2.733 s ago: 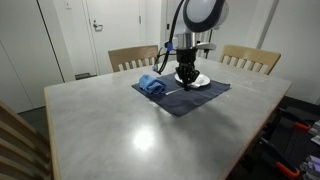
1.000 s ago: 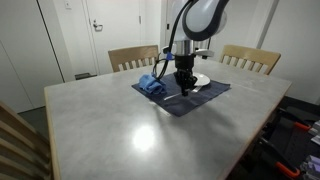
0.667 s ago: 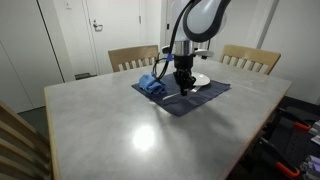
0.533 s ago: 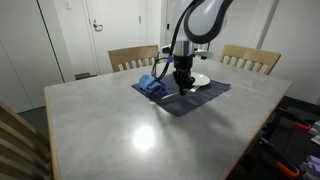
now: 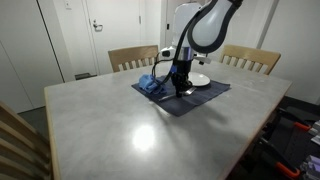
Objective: Take the fork on the plate and put it on the table mat
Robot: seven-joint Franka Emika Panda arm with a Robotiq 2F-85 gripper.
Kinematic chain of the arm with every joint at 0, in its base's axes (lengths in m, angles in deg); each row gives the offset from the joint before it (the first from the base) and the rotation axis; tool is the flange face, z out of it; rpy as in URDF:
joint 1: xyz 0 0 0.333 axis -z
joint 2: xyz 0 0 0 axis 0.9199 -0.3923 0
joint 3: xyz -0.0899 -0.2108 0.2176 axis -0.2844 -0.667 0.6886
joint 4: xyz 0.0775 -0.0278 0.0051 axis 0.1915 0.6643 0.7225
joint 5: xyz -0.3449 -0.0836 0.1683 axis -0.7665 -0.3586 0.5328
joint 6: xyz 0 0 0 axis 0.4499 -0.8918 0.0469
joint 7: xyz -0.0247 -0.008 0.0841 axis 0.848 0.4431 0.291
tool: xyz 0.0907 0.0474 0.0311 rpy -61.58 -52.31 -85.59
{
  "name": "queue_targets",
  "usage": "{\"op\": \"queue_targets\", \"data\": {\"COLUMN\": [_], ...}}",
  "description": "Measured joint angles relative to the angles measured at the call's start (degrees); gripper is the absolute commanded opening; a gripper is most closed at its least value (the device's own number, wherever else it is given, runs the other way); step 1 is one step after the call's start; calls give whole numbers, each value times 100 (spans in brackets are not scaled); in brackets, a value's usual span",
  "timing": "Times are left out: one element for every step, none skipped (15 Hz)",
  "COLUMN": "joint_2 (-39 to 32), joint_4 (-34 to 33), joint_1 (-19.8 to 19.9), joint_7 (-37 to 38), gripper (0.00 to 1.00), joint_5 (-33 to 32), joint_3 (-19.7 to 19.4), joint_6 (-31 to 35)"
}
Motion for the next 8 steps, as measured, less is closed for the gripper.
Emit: {"op": "queue_targets", "data": {"joint_2": [4,9,12,15,14,12,10,10], "joint_4": [21,39,52,62,68,73,80,90], "joint_1": [0,0,0,0,0,0,0,0], "joint_7": [2,6,17,26,30,36,50,69], "gripper": [2,23,36,42,48,56,62,70], "joint_5": [-17,-47,-79,-100,-113,-132,-160,-187], "joint_3": [-2,-5,-6,-6,-7,-11,-16,-23], "joint_6": [49,82,106,121,148,187,224,256]}}
